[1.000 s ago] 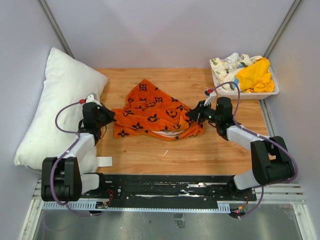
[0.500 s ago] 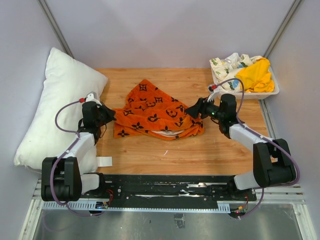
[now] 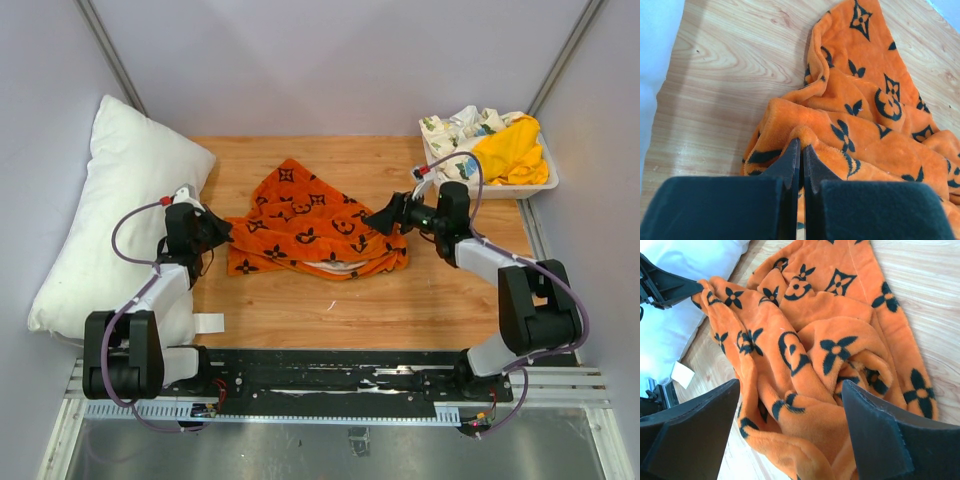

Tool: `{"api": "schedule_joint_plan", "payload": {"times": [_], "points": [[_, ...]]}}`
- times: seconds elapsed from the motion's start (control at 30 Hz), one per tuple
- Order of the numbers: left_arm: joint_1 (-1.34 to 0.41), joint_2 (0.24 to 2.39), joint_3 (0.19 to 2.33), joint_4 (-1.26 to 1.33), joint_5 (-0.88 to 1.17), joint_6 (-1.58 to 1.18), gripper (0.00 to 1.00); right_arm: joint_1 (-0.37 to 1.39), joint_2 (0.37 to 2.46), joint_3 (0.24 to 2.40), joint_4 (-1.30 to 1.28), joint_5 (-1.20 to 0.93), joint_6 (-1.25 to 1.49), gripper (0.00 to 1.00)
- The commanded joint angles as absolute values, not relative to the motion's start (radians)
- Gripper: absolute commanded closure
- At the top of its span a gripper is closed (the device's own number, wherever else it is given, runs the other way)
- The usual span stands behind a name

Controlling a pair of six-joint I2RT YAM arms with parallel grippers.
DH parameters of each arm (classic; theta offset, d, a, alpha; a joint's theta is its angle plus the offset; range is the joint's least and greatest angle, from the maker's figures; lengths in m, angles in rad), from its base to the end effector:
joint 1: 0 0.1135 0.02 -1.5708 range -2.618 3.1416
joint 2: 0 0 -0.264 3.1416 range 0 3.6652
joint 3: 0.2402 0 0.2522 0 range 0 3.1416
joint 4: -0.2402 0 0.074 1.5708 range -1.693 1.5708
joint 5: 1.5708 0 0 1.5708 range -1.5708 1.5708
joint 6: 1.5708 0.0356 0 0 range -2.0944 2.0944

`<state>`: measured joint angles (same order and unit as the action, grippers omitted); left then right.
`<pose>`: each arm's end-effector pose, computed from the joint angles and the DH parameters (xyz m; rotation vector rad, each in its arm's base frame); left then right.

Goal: Remove the pillowcase from the pillow
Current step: Fold the pillowcase at the center of the board.

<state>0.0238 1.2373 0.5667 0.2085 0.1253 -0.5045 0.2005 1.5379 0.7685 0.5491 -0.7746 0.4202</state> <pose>0.2607 0.0018 0.2090 -0.4593 2.0039 -0.4279 0.3146 0.0893 0.2283 -0.3824 1.8311 1.1255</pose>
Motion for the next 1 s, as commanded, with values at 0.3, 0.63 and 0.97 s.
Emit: {"api": "schedule_joint_plan", "payload": {"times": [0.3,0.63,0.97], "points": [[0.02,1.266,0.595,0.25,0.156,-0.502,1.0,0.15,1.414,0.664,0.544,-0.824,0.408,0.18],[0.02,1.266,0.595,0.254,0.162,-0.504,1.0,0.125,1.356,0.616,0.505,-0.819,0.39,0.29],[0.02,1.261,0.592,0.256,0.169,-0.506,1.0,0.106,1.344,0.565,0.51,-0.786,0.387,0.17]]}}
